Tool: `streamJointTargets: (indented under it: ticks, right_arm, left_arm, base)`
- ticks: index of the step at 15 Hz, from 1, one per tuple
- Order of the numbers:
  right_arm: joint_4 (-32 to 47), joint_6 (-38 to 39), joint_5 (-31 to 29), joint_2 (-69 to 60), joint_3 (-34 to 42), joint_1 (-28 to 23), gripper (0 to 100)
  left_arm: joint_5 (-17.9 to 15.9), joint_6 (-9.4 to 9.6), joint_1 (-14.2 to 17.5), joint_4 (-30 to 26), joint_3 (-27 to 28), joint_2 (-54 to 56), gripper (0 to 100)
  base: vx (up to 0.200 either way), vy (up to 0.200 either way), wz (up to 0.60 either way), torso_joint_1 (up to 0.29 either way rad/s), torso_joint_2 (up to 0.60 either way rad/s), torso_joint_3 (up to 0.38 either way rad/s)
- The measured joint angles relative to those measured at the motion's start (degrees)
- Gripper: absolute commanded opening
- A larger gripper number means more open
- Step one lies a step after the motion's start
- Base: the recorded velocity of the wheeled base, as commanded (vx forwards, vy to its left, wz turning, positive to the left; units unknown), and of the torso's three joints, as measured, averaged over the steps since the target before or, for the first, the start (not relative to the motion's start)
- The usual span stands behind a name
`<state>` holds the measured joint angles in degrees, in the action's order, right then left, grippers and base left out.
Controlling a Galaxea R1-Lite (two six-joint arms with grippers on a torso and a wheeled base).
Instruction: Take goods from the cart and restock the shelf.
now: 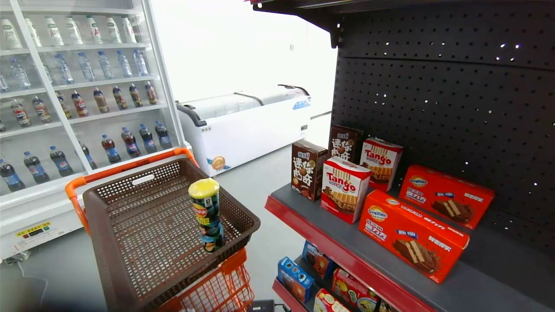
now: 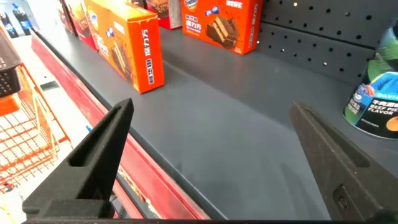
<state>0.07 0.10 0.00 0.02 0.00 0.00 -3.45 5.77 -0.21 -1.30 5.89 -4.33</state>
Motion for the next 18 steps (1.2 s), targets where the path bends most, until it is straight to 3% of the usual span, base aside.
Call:
streamJointTargets:
  ticks: [2,4,8,18]
  right_arm:
    - [0.0,0.0,-0.02,0.0,0.0,-0.02,100]
    - [0.0,-0.05,0.0,0.0,0.0,-0.02,100]
    - [0.02,-0.02,0.0,0.0,0.0,0.0,100]
    - [0.02,0.0,0.0,0.0,0.0,0.0,100]
  left_arm:
    - [-0.29,1.21,-0.34,-0.69,5.77,-8.05,100]
    - [-1.08,0.68,-0.63,0.87,12.02,-18.98,100]
    - [-2.97,0.8,-0.8,9.09,20.04,-42.36,100]
    - [-5.44,1.16,-3.73,38.23,21.37,-83.37,100]
  base:
    - [0.0,0.0,0.0,0.0,0.0,0.0]
    - [0.0,0.0,0.0,0.0,0.0,0.0]
    - [0.0,0.0,0.0,0.0,0.0,0.0]
    - [0.0,0.0,0.0,0.0,0.0,0.0]
